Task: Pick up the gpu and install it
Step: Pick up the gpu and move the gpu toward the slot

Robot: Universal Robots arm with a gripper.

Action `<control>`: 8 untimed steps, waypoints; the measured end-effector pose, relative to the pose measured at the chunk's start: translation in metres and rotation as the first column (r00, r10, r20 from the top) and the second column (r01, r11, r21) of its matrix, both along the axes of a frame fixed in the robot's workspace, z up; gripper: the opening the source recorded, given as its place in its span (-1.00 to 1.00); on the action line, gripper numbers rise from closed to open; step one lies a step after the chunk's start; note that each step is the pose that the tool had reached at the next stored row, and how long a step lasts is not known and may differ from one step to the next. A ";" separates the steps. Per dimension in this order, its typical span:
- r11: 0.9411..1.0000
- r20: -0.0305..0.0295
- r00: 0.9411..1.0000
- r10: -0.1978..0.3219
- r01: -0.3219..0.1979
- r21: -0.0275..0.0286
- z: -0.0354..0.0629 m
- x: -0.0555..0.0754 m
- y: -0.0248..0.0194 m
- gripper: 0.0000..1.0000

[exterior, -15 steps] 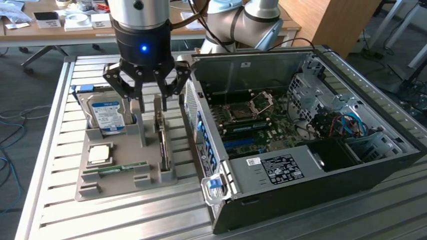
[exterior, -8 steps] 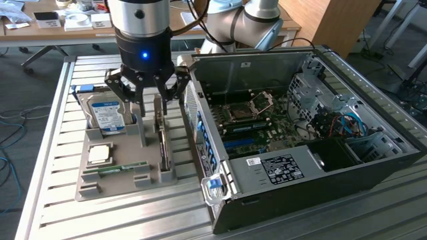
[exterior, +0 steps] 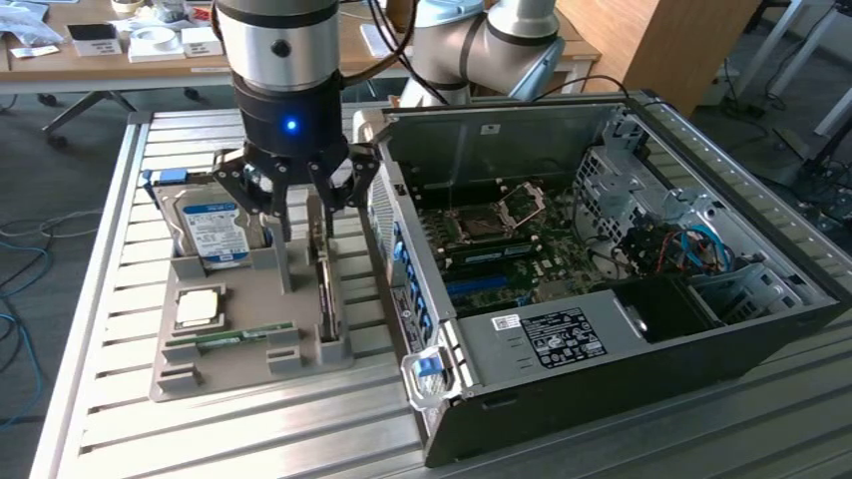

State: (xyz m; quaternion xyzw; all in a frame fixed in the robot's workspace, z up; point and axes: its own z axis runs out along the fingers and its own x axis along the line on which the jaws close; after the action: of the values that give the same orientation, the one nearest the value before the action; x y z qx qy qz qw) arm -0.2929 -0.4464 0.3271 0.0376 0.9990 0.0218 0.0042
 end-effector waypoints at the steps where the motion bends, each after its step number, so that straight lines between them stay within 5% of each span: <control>1: 1.000 0.000 1.000 0.000 0.000 0.000 -0.0015 0.000 0.0000 -0.05; 8: 1.000 0.000 1.000 0.000 0.000 0.000 -0.0104 0.000 0.0000 -0.05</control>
State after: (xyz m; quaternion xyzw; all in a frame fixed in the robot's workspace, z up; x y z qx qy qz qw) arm -0.2929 -0.4464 0.3166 0.0376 0.9990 0.0218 0.0042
